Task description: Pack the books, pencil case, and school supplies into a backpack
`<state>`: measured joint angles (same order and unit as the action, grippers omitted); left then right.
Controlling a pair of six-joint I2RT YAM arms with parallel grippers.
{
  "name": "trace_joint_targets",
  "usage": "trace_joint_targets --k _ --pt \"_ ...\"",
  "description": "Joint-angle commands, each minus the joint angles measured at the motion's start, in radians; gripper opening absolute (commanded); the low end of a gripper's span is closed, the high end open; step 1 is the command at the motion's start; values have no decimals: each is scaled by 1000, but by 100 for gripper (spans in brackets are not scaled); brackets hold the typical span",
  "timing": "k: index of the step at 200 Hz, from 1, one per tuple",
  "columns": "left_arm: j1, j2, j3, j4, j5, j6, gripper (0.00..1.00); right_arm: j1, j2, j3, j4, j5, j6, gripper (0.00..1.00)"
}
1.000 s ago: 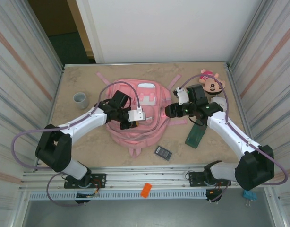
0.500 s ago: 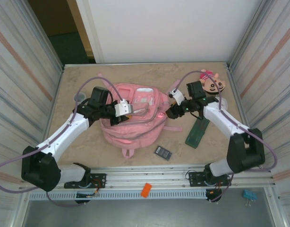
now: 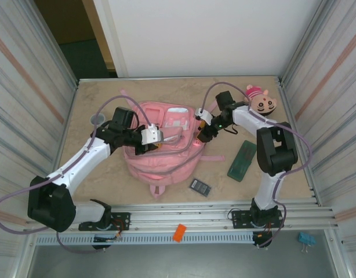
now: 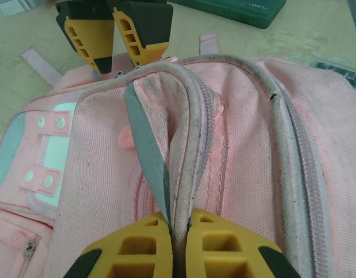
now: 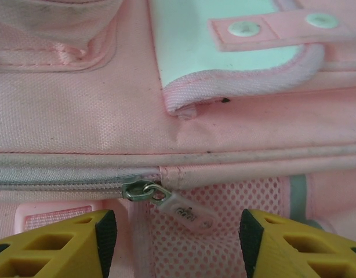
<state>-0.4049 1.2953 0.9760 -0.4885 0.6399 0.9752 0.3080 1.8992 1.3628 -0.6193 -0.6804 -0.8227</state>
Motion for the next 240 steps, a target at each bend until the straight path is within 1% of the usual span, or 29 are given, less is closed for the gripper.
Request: trace_joint_targets --k 1,32,53,78,86,99,122,139,157,171,181,192,202,218,240 --pt "9 0 63 57 45 26 0 3 50 72 -159 -69 -156 56" --pt "9 23 71 84 31 4 0 4 52 75 -210 -120 -196 46" --pt "9 37 78 100 27 -7 0 6 48 82 -264 -163 -220 37" --pt "9 54 91 103 25 -6 0 5 48 87 -285 -177 -214 26" --pt "9 58 93 103 28 -7 0 5 50 90 -285 -176 -206 24" --pt "9 61 96 103 33 -6 0 2 60 102 -273 -172 -180 26" --pt "9 61 99 102 44 -9 0 -14 79 126 -211 -151 -69 37" --pt "9 56 96 98 45 -10 0 -24 101 157 -209 -156 -27 44" --pt "9 47 91 100 47 -12 0 -20 121 182 -209 -148 2 48" --pt "9 42 87 102 50 -17 0 -14 138 206 -209 -141 23 48" --pt "9 41 86 102 51 -18 0 -14 148 216 -208 -160 31 41" --pt "8 41 86 102 48 -21 0 -11 152 222 -207 -155 31 29" --pt "8 42 87 106 34 -28 0 -16 146 218 -204 -160 27 21" --pt "8 41 85 120 15 -41 0 -23 131 217 -203 -176 31 11" --pt "7 41 82 140 -25 -59 0 -24 100 204 -204 -188 31 0"
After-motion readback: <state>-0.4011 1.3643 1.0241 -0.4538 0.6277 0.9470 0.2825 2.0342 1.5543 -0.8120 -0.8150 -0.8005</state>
